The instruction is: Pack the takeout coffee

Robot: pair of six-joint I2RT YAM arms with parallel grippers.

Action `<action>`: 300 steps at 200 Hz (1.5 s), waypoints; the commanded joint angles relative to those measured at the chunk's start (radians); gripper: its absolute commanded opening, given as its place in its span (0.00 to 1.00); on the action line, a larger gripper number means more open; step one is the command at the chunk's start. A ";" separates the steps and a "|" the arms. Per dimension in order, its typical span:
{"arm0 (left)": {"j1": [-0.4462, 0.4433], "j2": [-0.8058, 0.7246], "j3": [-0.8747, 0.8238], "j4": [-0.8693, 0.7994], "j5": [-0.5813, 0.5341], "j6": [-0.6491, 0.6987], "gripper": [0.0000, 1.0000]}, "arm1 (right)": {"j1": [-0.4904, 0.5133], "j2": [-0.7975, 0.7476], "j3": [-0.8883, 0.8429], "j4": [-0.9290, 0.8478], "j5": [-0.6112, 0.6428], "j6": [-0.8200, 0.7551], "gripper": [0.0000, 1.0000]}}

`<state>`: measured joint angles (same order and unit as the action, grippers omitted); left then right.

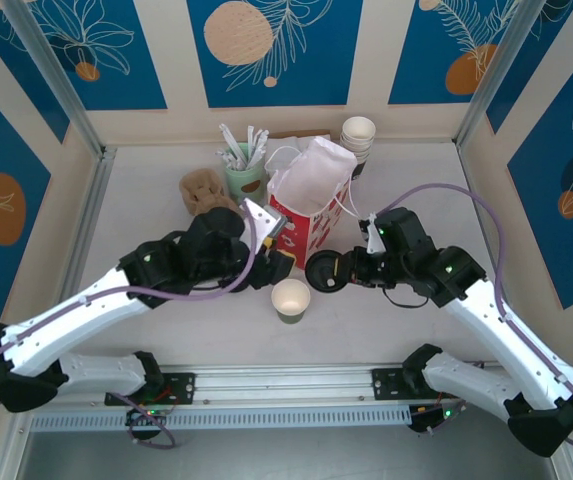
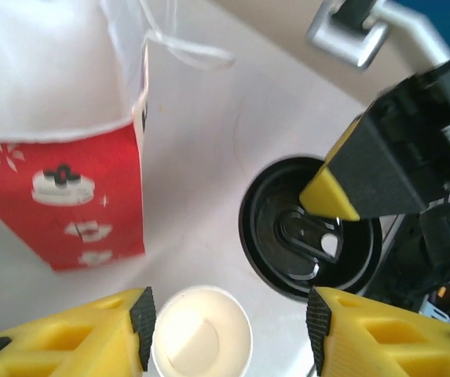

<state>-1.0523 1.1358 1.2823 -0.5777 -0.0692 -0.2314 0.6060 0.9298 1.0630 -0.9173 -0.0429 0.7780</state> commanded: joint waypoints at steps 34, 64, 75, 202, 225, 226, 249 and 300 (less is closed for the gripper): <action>-0.060 -0.051 -0.155 0.298 0.034 0.475 0.54 | -0.059 0.010 0.065 -0.199 -0.243 0.039 0.00; -0.071 -0.091 -0.295 0.479 0.170 0.670 0.45 | -0.086 0.022 0.055 -0.263 -0.285 0.033 0.00; -0.072 -0.097 -0.320 0.497 0.234 0.737 0.46 | -0.101 0.032 0.058 -0.290 -0.276 0.022 0.00; -0.188 -0.018 -0.411 0.571 0.075 0.912 0.51 | -0.139 0.024 -0.006 -0.245 -0.354 0.036 0.00; -0.196 0.028 -0.371 0.530 -0.001 0.913 0.44 | -0.147 0.020 -0.034 -0.206 -0.393 0.055 0.00; -0.196 0.028 -0.371 0.530 0.000 0.914 0.44 | -0.146 0.020 -0.035 -0.206 -0.394 0.054 0.00; -0.202 0.031 -0.382 0.566 -0.009 0.933 0.40 | -0.148 0.021 -0.039 -0.205 -0.392 0.056 0.00; -0.215 0.039 -0.368 0.582 -0.035 0.945 0.31 | -0.155 0.020 -0.045 -0.218 -0.401 0.049 0.00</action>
<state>-1.2545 1.1679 0.8799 -0.0509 -0.0616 0.6918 0.4461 0.9634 1.0298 -1.1187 -0.3660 0.8200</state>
